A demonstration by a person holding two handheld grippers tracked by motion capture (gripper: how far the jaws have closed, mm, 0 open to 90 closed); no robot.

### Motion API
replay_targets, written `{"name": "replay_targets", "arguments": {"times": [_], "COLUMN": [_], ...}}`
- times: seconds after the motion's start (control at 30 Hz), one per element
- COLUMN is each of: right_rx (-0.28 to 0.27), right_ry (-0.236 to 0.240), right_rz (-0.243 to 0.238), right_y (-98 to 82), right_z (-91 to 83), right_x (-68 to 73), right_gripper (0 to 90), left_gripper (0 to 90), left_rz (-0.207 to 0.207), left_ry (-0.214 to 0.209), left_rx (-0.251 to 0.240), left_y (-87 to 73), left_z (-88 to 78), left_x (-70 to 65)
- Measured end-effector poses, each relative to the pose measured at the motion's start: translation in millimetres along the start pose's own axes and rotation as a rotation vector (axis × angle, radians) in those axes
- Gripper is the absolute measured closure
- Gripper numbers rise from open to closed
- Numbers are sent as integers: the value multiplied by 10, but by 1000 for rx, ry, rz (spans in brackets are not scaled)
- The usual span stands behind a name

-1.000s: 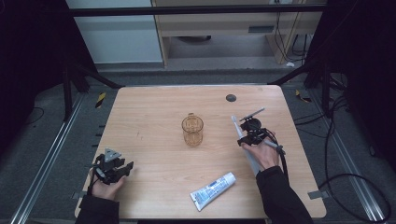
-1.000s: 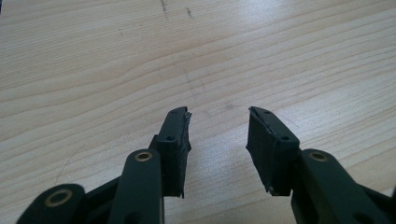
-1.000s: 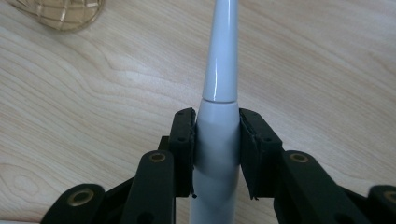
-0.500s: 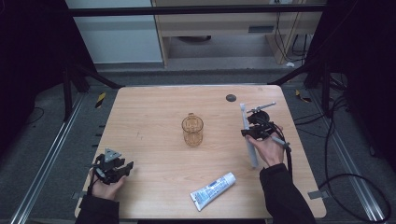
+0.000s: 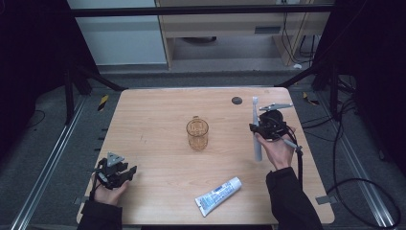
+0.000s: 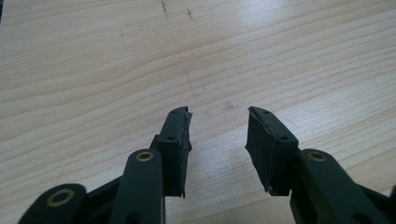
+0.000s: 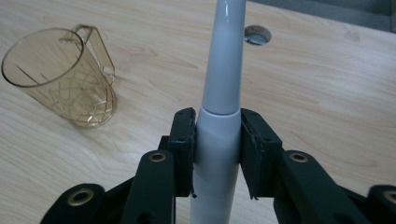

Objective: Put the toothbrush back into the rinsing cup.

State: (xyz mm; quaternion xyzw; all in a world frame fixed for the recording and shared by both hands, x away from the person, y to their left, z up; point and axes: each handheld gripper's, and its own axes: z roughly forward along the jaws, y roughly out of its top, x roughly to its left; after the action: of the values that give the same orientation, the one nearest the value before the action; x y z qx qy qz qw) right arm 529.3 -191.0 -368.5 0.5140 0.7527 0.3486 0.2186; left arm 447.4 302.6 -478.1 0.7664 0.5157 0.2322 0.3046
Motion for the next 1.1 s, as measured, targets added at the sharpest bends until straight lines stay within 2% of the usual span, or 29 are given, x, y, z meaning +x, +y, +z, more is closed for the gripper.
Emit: {"name": "replay_targets", "arguments": {"times": [0.2,0.37,0.6,0.63,0.67,0.73,0.9,1.1], "right_rx": [-83,-173,-293,-293,-331,-361,-422,-467], "right_ry": [-9,-8,-12,-12,-12,-12,-3,3], "right_rz": [4,11,21,21,33,40,55,57], "right_y": [20,38,88,88,115,134,194,282], "right_z": [-72,-134,-193,-193,-209,-216,-212,-177], "right_x": [17,41,125,125,157,185,271,398], "right_gripper": [679,679,679,679,680,679,679,679], "left_gripper": [584,584,585,585,585,585,585,585], "left_rz": [0,1,1,1,2,2,3,2], "left_ry": [0,0,2,2,2,2,2,2], "left_rx": [0,0,-3,-3,-4,-4,-7,-11], "left_y": [0,0,0,0,0,1,3,3], "left_z": [1,2,-3,-3,-3,-3,-4,-10], "left_x": [-1,-1,-1,-1,-1,-1,-4,-4]}}
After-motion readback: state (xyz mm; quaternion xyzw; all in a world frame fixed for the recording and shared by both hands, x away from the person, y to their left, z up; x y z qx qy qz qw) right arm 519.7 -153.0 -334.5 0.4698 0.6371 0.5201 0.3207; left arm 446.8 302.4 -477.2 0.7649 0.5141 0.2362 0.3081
